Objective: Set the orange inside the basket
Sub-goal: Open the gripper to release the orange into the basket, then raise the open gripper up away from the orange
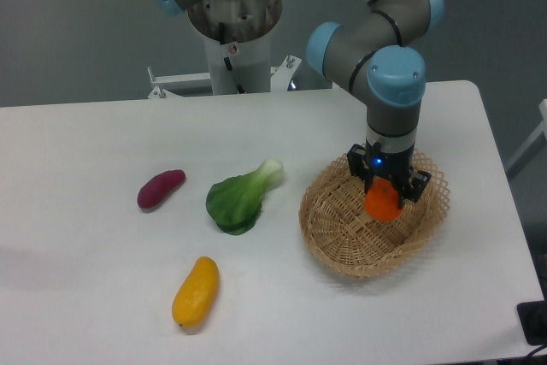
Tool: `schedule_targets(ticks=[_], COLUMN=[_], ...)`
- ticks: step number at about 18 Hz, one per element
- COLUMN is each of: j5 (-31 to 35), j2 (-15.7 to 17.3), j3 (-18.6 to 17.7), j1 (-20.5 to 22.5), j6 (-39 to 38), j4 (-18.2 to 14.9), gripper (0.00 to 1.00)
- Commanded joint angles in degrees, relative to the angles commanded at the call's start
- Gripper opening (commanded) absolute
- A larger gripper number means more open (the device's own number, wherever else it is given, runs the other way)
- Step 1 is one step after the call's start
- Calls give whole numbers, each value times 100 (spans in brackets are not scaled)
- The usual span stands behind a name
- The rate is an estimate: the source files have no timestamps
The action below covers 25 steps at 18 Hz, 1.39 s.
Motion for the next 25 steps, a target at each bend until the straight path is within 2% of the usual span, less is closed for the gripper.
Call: schedule_targets(ticks=[5, 6, 7, 10, 12, 14, 25], j5=[9, 9, 9, 9, 9, 9, 9], j2=[-27, -27, -27, -27, -18, -9, 176], j3=[-105, -123, -132, -158, -115, -88, -53], j1=[-18, -18, -26, -35, -35, -35, -61], j6=[-63, -63, -63, -19, -10, -19, 95], j4=[9, 9, 9, 17, 18, 26, 44], gripper=[57, 58, 63, 65, 80, 99, 100])
